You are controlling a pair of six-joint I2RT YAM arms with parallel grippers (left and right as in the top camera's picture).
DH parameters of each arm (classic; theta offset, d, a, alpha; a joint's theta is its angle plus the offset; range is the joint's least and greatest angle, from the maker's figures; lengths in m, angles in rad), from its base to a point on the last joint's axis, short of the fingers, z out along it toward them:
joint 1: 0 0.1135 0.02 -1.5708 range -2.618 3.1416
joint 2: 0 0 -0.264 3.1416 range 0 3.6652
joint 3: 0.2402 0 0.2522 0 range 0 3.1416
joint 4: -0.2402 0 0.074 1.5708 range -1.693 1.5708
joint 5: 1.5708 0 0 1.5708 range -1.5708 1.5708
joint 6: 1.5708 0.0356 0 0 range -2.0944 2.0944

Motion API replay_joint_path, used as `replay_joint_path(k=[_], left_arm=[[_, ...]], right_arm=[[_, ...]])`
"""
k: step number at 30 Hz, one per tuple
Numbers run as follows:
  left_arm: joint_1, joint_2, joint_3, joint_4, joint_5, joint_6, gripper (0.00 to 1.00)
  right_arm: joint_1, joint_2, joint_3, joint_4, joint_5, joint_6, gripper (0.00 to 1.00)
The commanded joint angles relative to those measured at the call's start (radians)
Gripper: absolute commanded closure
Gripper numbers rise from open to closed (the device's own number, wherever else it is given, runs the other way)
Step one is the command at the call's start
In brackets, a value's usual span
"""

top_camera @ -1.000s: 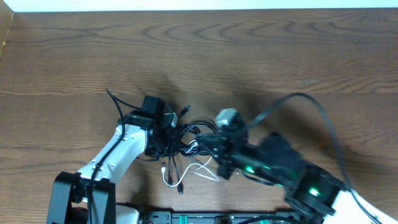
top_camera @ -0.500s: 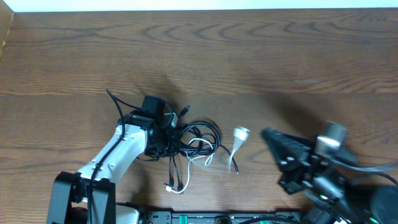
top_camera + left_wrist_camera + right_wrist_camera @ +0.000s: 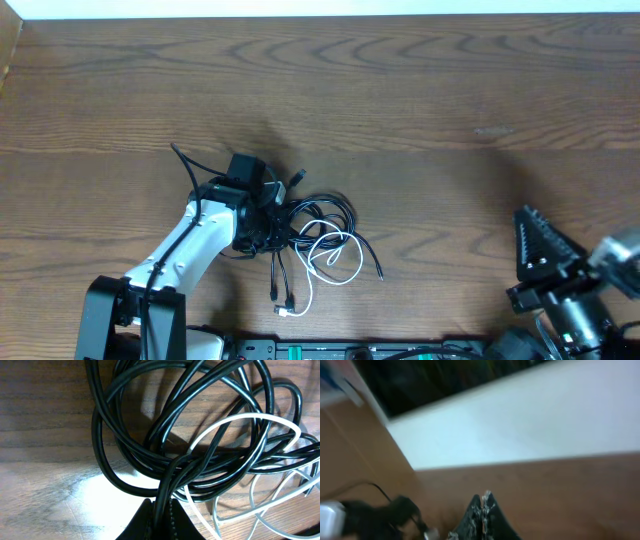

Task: Untangle cables

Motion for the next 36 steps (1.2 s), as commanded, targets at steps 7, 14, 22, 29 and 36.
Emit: replay_joint_path(k=[7,14,22,29,36], left_arm=[[0.005,0.007,-0.007,0.004,-0.016,0.013,0.92],[0.005,0.007,-0.007,0.003,-0.016,0.013,0.92],[0.005,0.007,-0.007,0.004,-0.016,0.013,0.92],[0.005,0.007,-0.007,0.004,-0.016,0.013,0.92],[0.005,0.007,-0.007,0.003,-0.016,0.013,0.92]], right_arm=[[-0.003,0.231,0.01,-0.092,-0.315,0.056,0.64],[-0.003,0.471,0.01,-0.08,-0.504,0.057,0.59],[0.035,0.732,0.01,-0.052,-0.632,0.057,0.58],[0.143,0.937,0.01,0.056,-0.644,0.057,0.56],[0.201,1.121,0.01,0.17,-0.644,0.057,0.53]])
